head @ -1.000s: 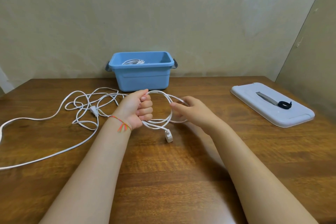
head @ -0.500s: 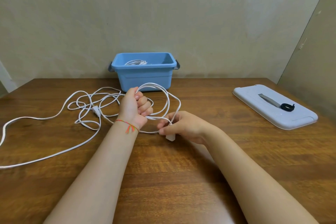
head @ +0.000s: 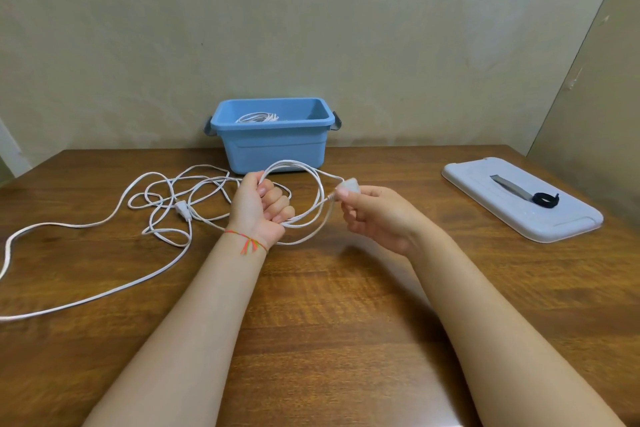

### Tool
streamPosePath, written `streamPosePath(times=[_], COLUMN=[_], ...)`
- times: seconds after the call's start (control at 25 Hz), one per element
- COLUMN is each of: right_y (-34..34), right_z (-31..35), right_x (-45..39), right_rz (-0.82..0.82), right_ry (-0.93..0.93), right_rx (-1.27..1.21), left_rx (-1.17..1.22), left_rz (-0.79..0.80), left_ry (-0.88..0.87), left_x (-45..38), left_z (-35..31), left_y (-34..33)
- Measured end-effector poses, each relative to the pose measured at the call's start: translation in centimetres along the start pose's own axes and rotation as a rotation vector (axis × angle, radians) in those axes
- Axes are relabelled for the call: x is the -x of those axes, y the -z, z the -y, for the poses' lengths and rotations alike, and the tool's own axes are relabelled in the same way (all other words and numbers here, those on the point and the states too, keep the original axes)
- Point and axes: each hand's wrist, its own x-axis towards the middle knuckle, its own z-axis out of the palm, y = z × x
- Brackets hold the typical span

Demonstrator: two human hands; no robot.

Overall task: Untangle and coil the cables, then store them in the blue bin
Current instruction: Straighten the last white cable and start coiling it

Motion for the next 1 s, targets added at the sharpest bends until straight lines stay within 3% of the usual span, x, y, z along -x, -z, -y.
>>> streamPosePath(times=[0.16,0.32,0.44,0.52,0.72,0.88,1.0], right_y=[-2.4,-2.8,-2.3,-1.3,1.2,0.5,0.4], right_z=[-0.9,-0.6,-0.3,0.4,2.3,2.7,2.7], right_x=[-0.9,-0.9,-0.6,0.0,2.0,2.6,2.4], right_rz=[-0.128,-0.098,-0.063,-0.025,0.437,0.564,0.406], right_ry=[0.069,0.086,0.107,0.137,-0.121,-0.224,-0.227], right_rx=[-0.323,-0.545,-0.401,-0.243,0.228,0.491,0.538], left_rx=[0.044,0.146,0.083,-0.096,-0.747,-1.136,-1.280], left_rz=[0.057,0.071,0.115,0.190,0.529,0.536,0.539], left_ry=[0.003,-0.013,0.010,0.070,0.294,0.077,-0.089], left_x=[0.7,1.0,1.0,1.0,2.1,3.9,3.7], left_z=[2.1,3.3,3.4,2.5,0.0,0.8,1.1], left_y=[-1.1,-1.8,-2.1,-2.1,-1.6,-2.8,-2.6])
